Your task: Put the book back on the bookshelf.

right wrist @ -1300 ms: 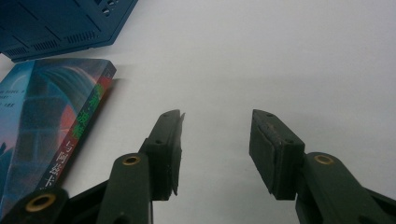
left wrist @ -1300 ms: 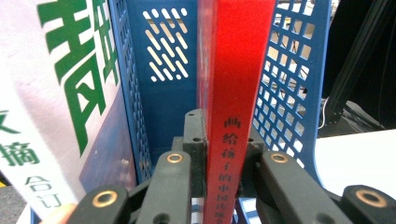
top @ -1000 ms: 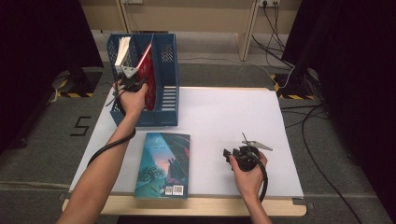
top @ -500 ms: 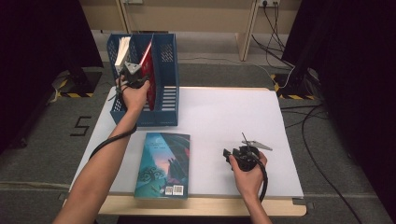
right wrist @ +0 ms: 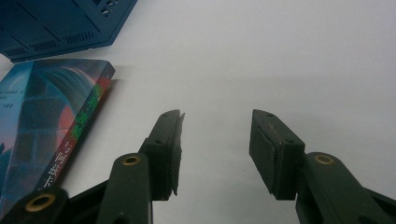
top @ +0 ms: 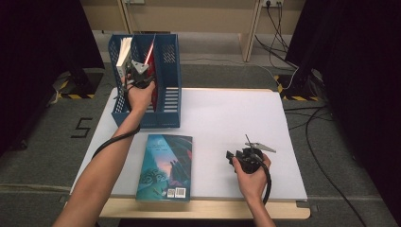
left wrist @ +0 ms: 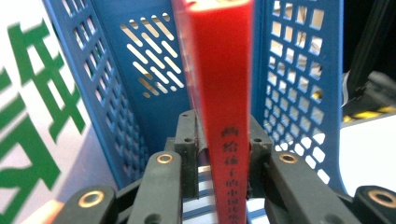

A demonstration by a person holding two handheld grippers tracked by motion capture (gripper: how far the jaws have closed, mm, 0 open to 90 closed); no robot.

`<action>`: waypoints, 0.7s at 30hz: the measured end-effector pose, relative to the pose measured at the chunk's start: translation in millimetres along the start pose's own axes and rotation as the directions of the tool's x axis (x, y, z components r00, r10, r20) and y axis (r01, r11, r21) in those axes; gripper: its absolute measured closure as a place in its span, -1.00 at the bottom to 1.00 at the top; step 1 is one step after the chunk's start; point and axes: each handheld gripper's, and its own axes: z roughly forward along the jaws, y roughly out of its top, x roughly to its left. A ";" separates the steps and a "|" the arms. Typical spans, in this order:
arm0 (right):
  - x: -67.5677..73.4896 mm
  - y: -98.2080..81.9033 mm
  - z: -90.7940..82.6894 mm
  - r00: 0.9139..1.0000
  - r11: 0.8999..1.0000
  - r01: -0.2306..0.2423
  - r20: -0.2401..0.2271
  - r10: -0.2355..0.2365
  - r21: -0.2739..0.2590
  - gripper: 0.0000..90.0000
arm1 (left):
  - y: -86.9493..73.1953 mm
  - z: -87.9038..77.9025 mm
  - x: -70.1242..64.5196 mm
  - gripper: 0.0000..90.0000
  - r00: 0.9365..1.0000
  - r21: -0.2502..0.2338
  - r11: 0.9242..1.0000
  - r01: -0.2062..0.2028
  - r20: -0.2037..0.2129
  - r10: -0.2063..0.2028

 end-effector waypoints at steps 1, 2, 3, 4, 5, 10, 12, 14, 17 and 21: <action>0.3 -0.1 0.2 1.000 1.000 -0.003 0.000 0.003 0.000 0.20 | 0.0 0.0 0.4 0.62 1.000 0.000 1.000 -0.002 -0.003 0.002; 0.0 -0.1 0.3 1.000 1.000 -0.001 -0.001 0.001 0.000 0.20 | -0.1 0.1 0.9 0.63 1.000 0.000 1.000 -0.010 -0.012 0.010; -0.1 -0.2 0.6 1.000 1.000 0.000 -0.001 0.000 0.000 0.20 | -0.3 0.1 1.4 0.64 1.000 0.000 1.000 -0.016 -0.015 0.016; -0.1 -0.2 0.8 1.000 1.000 -0.001 -0.001 0.001 0.001 0.20 | -0.3 0.0 1.8 0.64 1.000 0.000 1.000 -0.017 -0.014 0.017; 0.0 -0.3 1.1 1.000 1.000 -0.001 0.000 0.001 0.000 0.20 | -0.3 0.0 1.8 0.64 0.999 0.001 1.000 -0.029 -0.019 0.029; 0.1 -0.2 1.2 1.000 1.000 0.005 0.000 -0.005 0.000 0.20 | 0.5 0.0 2.5 0.65 0.999 0.007 0.999 -0.041 -0.024 0.041; 0.0 -0.2 1.1 1.000 1.000 0.002 -0.001 -0.002 -0.001 0.20 | 0.6 -0.1 2.0 0.65 0.998 0.009 0.999 -0.051 -0.029 0.052; -0.1 -0.3 1.1 1.000 1.000 -0.002 -0.001 0.002 0.000 0.20 | 1.0 0.0 1.8 0.65 0.997 0.012 0.998 -0.065 -0.034 0.066; -0.8 -0.4 1.3 1.000 1.000 0.000 -0.001 0.000 -0.001 0.20 | 0.7 0.1 1.4 0.66 0.995 0.016 0.996 -0.090 -0.050 0.091; -1.0 -0.4 1.6 1.000 1.000 -0.001 -0.002 0.001 0.000 0.20 | -0.6 0.1 1.9 0.67 0.991 0.017 0.993 -0.120 -0.066 0.121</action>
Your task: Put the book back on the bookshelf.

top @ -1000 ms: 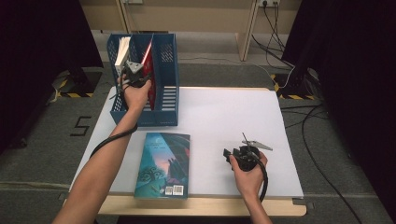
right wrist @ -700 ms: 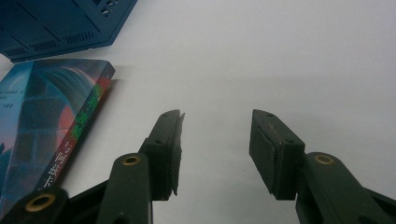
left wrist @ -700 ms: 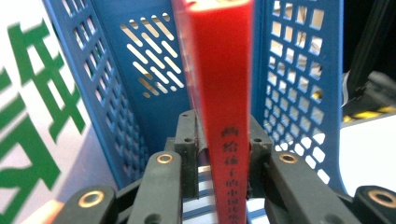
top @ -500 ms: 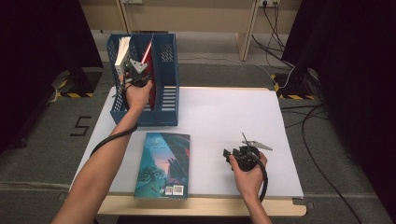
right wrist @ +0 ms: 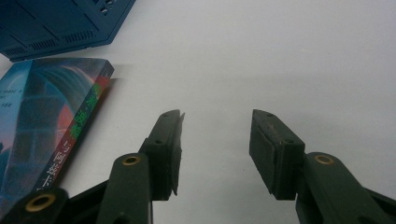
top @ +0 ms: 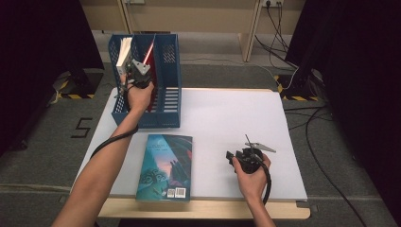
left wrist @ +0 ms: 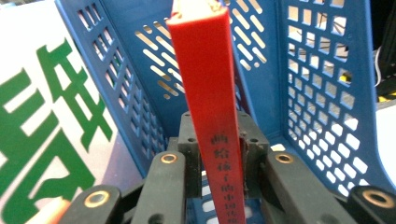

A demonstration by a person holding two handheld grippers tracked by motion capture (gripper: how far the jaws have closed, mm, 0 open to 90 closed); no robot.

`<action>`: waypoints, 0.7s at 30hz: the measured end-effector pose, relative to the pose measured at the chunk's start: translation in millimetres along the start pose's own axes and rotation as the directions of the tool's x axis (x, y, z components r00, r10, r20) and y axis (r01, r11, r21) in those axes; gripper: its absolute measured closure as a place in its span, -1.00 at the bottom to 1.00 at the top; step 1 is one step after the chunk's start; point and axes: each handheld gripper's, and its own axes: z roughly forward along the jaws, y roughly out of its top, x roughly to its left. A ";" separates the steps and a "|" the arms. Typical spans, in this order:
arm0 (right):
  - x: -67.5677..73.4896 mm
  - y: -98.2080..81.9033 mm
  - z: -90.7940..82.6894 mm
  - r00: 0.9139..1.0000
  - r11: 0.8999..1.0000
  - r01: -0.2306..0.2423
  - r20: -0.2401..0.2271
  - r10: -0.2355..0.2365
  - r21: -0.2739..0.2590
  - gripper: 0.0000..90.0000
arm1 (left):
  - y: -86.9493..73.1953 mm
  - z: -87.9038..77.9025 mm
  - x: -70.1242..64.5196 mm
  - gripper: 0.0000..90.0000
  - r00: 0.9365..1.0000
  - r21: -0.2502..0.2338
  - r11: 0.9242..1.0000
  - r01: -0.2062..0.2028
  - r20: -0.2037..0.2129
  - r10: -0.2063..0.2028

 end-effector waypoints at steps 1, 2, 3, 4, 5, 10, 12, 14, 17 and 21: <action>-0.2 0.0 0.2 1.000 1.000 0.001 0.001 -0.001 0.001 0.20 | -0.4 -0.1 -0.1 0.67 1.000 -0.002 1.000 -0.004 -0.002 0.004; -0.3 -0.1 0.4 1.000 1.000 0.001 0.000 -0.001 0.003 0.20 | -0.7 -0.3 -0.5 0.67 1.000 -0.003 1.000 -0.004 0.001 0.004; -0.2 -0.2 0.7 1.000 1.000 0.001 0.000 -0.001 0.004 0.20 | -1.1 -0.6 -1.2 0.66 1.000 -0.005 1.000 -0.006 0.000 0.006; 0.3 -0.4 1.1 1.000 1.000 -0.003 0.001 0.003 0.005 0.20 | -1.8 -0.5 -1.8 0.65 1.000 -0.012 1.000 -0.003 0.001 0.003; 0.5 -0.5 1.2 1.000 1.000 -0.002 0.000 0.002 0.006 0.20 | -2.2 -0.6 -1.9 0.64 1.000 -0.016 1.000 0.001 0.004 -0.001; 0.7 -0.4 -0.2 1.000 1.000 -0.002 0.001 0.002 0.001 0.20 | -0.7 -4.7 -2.3 0.55 0.999 -0.038 0.998 0.041 0.034 -0.040; 0.5 -0.4 -0.5 1.000 1.000 -0.005 0.001 0.005 -0.001 0.20 | 0.5 -7.9 -2.5 0.48 0.998 -0.047 0.998 0.043 0.039 -0.041; 0.5 -0.2 -1.1 1.000 1.000 -0.007 0.000 0.007 0.001 0.19 | 0.4 -10.2 -2.0 0.45 0.998 -0.049 0.998 0.048 0.047 -0.046; 0.3 0.3 -1.6 1.000 1.000 0.001 -0.002 -0.001 -0.003 0.19 | -2.2 -11.9 -1.5 0.37 0.997 -0.047 0.997 0.056 0.065 -0.053; 0.6 0.8 -2.3 1.000 1.000 -0.001 0.000 0.001 -0.004 0.19 | -5.7 -15.6 -1.1 0.26 0.995 -0.054 0.996 0.066 0.072 -0.063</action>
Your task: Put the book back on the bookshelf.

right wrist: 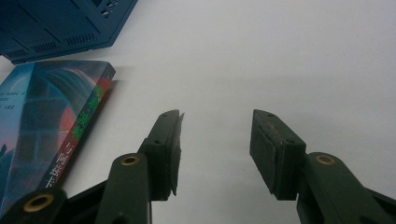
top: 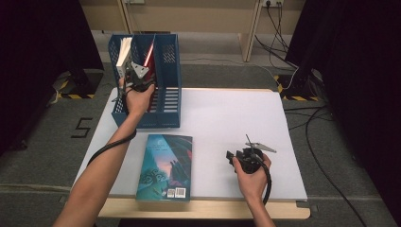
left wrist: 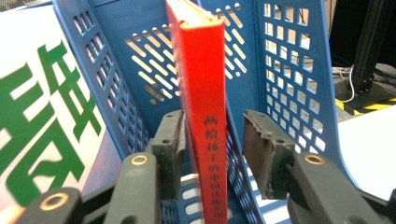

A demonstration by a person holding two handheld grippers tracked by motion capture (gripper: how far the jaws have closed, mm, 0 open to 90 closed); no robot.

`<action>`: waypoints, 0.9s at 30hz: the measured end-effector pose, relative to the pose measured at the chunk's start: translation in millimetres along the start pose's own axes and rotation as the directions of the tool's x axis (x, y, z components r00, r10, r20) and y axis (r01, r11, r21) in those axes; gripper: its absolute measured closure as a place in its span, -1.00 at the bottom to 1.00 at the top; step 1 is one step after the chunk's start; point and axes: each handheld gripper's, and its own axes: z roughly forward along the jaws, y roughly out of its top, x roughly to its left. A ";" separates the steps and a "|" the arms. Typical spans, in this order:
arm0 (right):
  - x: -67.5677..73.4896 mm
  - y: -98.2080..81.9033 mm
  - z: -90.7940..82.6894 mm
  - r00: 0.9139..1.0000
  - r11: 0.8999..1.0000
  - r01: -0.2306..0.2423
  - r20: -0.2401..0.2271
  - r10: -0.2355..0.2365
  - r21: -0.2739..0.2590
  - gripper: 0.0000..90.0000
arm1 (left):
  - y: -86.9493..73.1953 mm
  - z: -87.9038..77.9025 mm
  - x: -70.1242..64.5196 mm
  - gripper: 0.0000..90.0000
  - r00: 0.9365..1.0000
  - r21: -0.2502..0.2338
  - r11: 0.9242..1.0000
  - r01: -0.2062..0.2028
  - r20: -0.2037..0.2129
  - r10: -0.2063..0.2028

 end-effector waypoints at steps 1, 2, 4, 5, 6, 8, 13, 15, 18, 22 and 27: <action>0.0 0.0 0.1 1.000 1.000 -0.002 0.000 0.002 -0.001 0.19 | -0.7 -1.1 -0.1 0.24 1.000 -0.004 1.000 0.004 0.006 -0.004; -0.1 -0.1 0.2 1.000 1.000 0.001 0.001 -0.001 -0.001 0.19 | -1.6 -2.2 -0.2 0.22 1.000 -0.004 1.000 0.010 0.012 -0.009; -0.1 -0.2 0.5 1.000 1.000 0.000 0.000 0.000 -0.001 0.19 | -3.7 -4.2 0.7 0.19 1.000 -0.006 1.000 0.014 0.010 -0.014; 0.1 -0.1 0.3 1.000 1.000 -0.001 0.001 0.001 0.001 0.18 | -4.7 -5.0 1.5 0.17 1.000 -0.004 1.000 0.020 0.013 -0.020; 0.2 -0.2 0.3 1.000 1.000 0.001 0.002 -0.001 0.000 0.18 | -5.6 -5.9 2.3 0.15 0.999 -0.001 1.000 0.030 0.017 -0.030; 0.6 -0.1 0.1 1.000 1.000 0.001 0.001 -0.001 0.000 0.18 | -7.1 -8.3 3.9 0.11 0.999 0.001 0.999 0.044 0.022 -0.044; 1.9 1.5 -0.5 1.000 1.000 -0.003 -0.001 0.003 -0.001 0.18 | -9.5 -15.5 8.9 0.05 0.994 0.023 0.996 0.089 0.054 -0.090; 2.4 2.7 -1.0 1.000 1.000 -0.011 -0.004 0.011 0.009 0.16 | -10.3 -18.4 10.7 0.00 0.993 0.037 0.994 0.098 0.066 -0.101; 0.5 6.9 0.4 1.000 0.999 -0.020 -0.021 0.021 0.040 0.08 | -12.5 -22.5 12.9 -0.05 0.992 0.051 0.994 0.096 0.074 -0.100; 3.5 10.2 1.5 1.000 0.998 -0.017 -0.008 0.017 0.063 0.04 | -15.4 -27.8 15.1 -0.07 0.991 0.062 0.994 0.093 0.087 -0.098; 10.2 13.3 2.6 1.000 0.997 -0.016 -0.003 0.017 0.077 0.02 | -18.9 -37.4 15.5 -0.09 0.989 0.066 0.994 0.092 0.106 -0.099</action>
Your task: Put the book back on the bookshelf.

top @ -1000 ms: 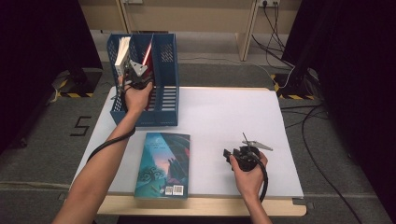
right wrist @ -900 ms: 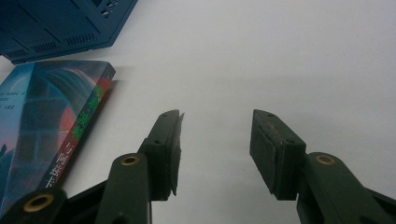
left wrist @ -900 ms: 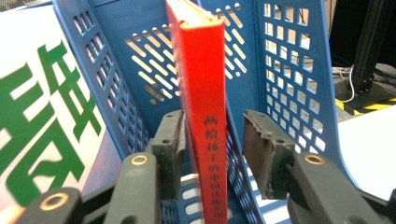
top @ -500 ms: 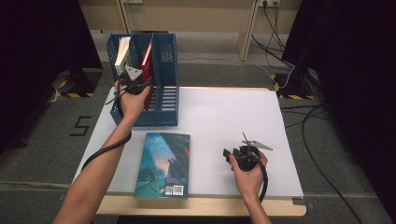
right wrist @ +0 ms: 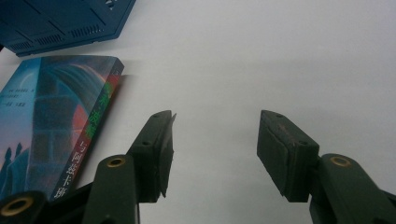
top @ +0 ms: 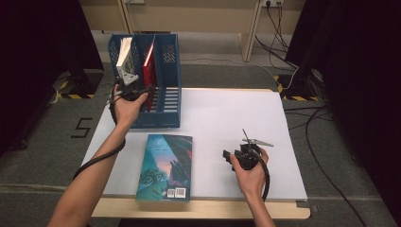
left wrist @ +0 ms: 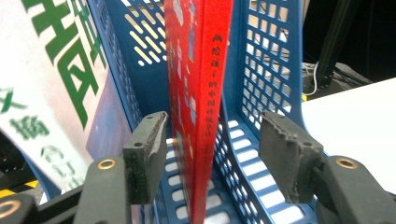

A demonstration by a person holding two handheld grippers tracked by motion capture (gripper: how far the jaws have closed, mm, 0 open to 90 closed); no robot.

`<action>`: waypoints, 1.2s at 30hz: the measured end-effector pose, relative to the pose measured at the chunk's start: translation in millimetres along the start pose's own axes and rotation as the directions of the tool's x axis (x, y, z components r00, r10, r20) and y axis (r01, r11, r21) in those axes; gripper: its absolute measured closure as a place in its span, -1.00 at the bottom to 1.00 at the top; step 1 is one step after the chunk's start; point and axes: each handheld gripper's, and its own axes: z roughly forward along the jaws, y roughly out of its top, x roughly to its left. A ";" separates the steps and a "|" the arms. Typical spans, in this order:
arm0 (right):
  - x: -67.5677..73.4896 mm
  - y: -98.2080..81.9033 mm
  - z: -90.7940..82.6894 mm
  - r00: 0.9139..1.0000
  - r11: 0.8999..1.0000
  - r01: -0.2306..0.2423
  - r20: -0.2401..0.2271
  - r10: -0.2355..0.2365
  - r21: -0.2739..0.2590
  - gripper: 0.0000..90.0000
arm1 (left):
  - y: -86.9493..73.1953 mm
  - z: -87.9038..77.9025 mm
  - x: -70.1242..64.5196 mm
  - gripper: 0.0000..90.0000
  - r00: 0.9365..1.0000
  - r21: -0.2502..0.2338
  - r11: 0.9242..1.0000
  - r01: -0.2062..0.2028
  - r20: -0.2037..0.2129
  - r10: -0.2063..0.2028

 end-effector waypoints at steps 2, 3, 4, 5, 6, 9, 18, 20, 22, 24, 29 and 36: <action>1.2 2.3 0.1 1.000 1.000 0.004 0.004 -0.004 -0.002 -0.01 | -2.1 -4.2 0.3 -0.09 1.000 0.001 1.000 0.002 0.008 -0.002; 2.0 3.8 -0.2 1.000 1.000 0.004 0.009 -0.004 -0.001 -0.03 | -3.3 -6.5 0.8 -0.09 1.000 0.003 1.000 0.007 0.012 -0.007; 2.5 5.6 -0.2 1.000 1.000 0.010 0.009 -0.010 0.002 -0.04 | -4.6 -8.6 1.0 -0.10 1.000 0.006 1.000 0.014 0.019 -0.014; 3.5 7.4 -0.4 1.000 1.000 0.007 0.003 -0.007 0.005 -0.03 | -5.7 -11.0 1.3 -0.10 0.999 0.012 1.000 0.023 0.028 -0.023; 4.4 9.2 -0.9 1.000 1.000 0.007 0.001 -0.007 0.009 -0.03 | -6.9 -13.4 1.4 -0.10 0.999 0.012 0.999 0.036 0.037 -0.036; 7.9 14.4 -1.5 1.000 1.000 0.013 -0.001 -0.013 0.019 -0.02 | -10.1 -21.0 1.4 -0.11 0.998 0.015 0.999 0.040 0.047 -0.041; 19.0 25.9 3.5 1.000 1.000 0.022 -0.016 -0.022 0.022 0.00 | -21.1 -42.9 3.3 -0.10 0.997 0.004 1.000 0.022 0.073 -0.022; 20.8 28.0 5.6 1.000 1.000 0.019 -0.020 -0.019 0.024 0.01 | -24.3 -47.4 4.6 -0.10 0.997 0.004 1.000 0.023 0.077 -0.024; 22.5 30.1 7.6 1.000 1.000 0.019 -0.023 -0.018 0.024 0.01 | -27.4 -51.7 5.7 -0.10 0.997 0.005 1.000 0.020 0.077 -0.021; 24.8 32.8 9.3 1.000 0.999 0.017 -0.025 -0.017 0.027 0.01 | -30.4 -56.2 6.1 -0.10 0.996 0.006 1.000 0.021 0.086 -0.022; 30.8 40.6 15.0 0.999 0.999 0.020 -0.040 -0.019 0.037 0.01 | -41.9 -68.8 1.7 -0.10 0.993 0.018 1.000 0.015 0.121 -0.017; 38.2 50.6 28.1 0.997 0.999 0.003 -0.077 0.001 0.049 0.02 | -59.6 -83.7 -6.5 -0.06 0.986 0.057 0.998 0.019 0.166 -0.028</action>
